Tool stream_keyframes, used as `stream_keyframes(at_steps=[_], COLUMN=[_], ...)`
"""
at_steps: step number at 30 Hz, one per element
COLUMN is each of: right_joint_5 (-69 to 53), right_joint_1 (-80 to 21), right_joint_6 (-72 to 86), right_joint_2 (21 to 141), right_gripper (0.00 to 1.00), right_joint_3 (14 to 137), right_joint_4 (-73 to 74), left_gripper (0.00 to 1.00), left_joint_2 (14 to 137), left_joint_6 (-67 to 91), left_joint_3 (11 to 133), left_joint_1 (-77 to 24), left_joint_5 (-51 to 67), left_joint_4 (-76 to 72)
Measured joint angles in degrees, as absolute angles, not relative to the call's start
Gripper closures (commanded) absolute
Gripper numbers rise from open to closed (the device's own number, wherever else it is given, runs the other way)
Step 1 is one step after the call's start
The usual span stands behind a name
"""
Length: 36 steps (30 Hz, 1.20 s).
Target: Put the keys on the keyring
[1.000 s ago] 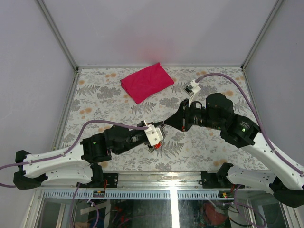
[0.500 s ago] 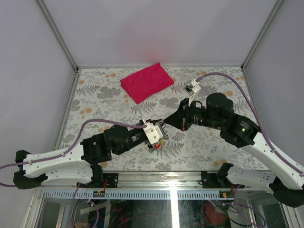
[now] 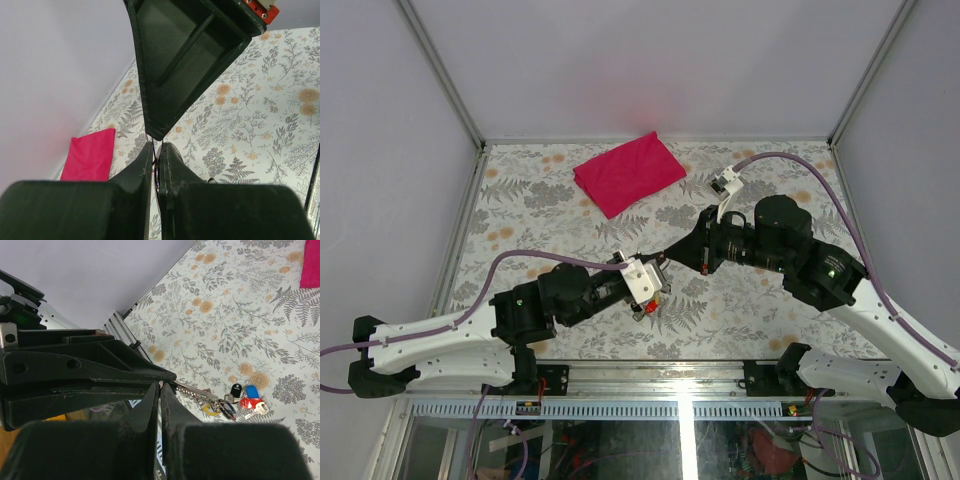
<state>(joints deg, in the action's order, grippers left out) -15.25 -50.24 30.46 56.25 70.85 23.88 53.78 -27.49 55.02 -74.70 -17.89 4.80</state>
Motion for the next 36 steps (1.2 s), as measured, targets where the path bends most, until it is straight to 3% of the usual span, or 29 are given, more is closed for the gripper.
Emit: stream_keyframes(at_steps=[8,25,31,36], right_joint_5=[-15.2,-15.7,-15.6,-15.6], right_joint_1=[-50.3,-50.3,-50.3,-50.3], right_joint_6=[30.5,30.5,30.5,30.5], right_joint_2=[56.2,55.9,55.5,55.4], right_gripper=[1.00,1.00,1.00,1.00], right_joint_3=[70.8,70.5,70.5,70.5], right_joint_4=[24.0,23.7,23.7,23.7], left_gripper=[1.00,0.80,0.81,0.89], left_joint_2=[53.5,52.5,51.9,51.8], left_joint_6=[-27.6,-28.4,-28.4,-28.4], left_joint_3=[54.5,53.6,53.4,53.3], left_joint_1=[-74.8,-75.0,-75.0,-75.0], left_joint_5=[-17.8,-18.1,-18.5,-18.5], left_joint_4=[4.5,3.4,3.4,3.4])
